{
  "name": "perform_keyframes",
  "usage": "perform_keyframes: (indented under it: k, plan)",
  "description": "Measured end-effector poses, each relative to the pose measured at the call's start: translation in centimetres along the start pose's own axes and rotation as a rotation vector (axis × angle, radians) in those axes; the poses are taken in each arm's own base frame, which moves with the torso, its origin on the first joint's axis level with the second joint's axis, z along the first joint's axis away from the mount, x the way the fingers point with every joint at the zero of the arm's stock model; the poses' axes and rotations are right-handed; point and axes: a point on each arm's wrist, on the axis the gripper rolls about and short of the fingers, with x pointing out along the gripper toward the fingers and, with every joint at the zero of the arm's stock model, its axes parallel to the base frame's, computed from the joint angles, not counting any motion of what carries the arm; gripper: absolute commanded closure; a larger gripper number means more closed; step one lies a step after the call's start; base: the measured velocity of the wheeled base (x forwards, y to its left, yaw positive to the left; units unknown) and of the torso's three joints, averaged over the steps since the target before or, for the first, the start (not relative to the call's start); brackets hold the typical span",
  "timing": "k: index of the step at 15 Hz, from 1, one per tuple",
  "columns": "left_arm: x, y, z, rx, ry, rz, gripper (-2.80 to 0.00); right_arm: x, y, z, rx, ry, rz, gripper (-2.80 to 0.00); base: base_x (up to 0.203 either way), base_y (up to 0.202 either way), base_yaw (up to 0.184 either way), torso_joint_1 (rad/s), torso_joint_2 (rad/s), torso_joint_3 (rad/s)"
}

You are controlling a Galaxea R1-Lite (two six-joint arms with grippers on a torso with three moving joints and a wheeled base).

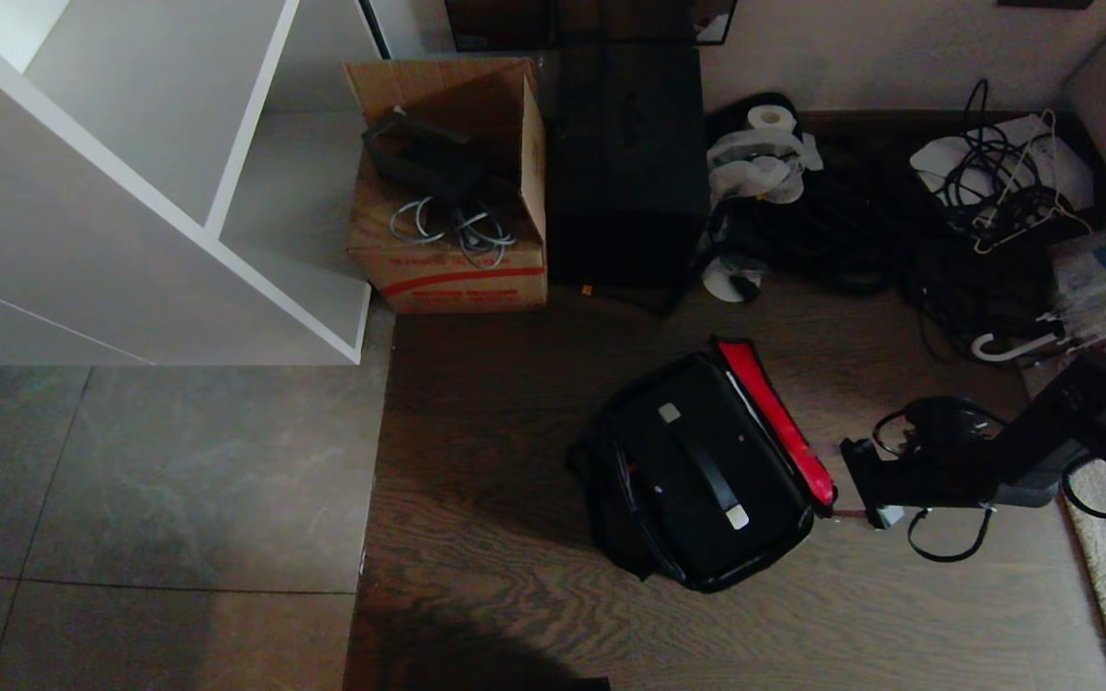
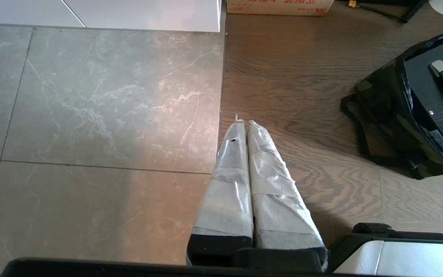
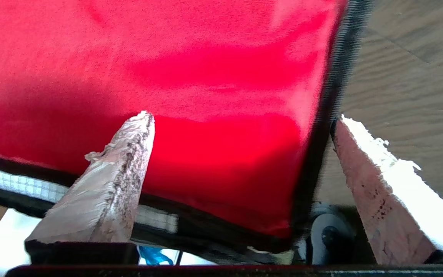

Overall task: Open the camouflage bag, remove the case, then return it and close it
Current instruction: Close the top of the storage box

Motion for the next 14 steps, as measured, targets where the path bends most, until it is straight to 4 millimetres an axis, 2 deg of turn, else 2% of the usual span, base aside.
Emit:
perform_keyframes:
  k: [7, 8, 9, 14]
  plan:
    - [-0.01, 0.0, 0.02, 0.0, -0.001, 0.0, 0.0, -0.1, 0.06, -0.41, 0.078, 0.008, -0.01, -2.8, 0.0, 0.0, 0.0, 0.0, 0.0, 0.0]
    - [-0.01, 0.0, 0.03, 0.0, -0.001, 0.0, 0.0, -0.11, 0.13, -0.41, 0.077, 0.005, -0.008, -1.53, 0.0, 0.0, 0.0, 0.0, 0.0, 0.0]
    - [-0.01, 0.0, 0.02, 0.0, -0.001, 0.0, 0.0, -0.05, 0.2, -0.48, 0.078, -0.002, -0.011, 0.0, 0.0, 0.0, 0.0, 0.0, 0.0, 0.0]
    - [0.0, 0.0, 0.02, -0.001, 0.0, 0.0, 0.0, 0.28, 0.35, -0.6, 0.063, -0.028, -0.015, 0.0, 0.0, 0.0, 0.0, 0.0, 0.0, 0.0]
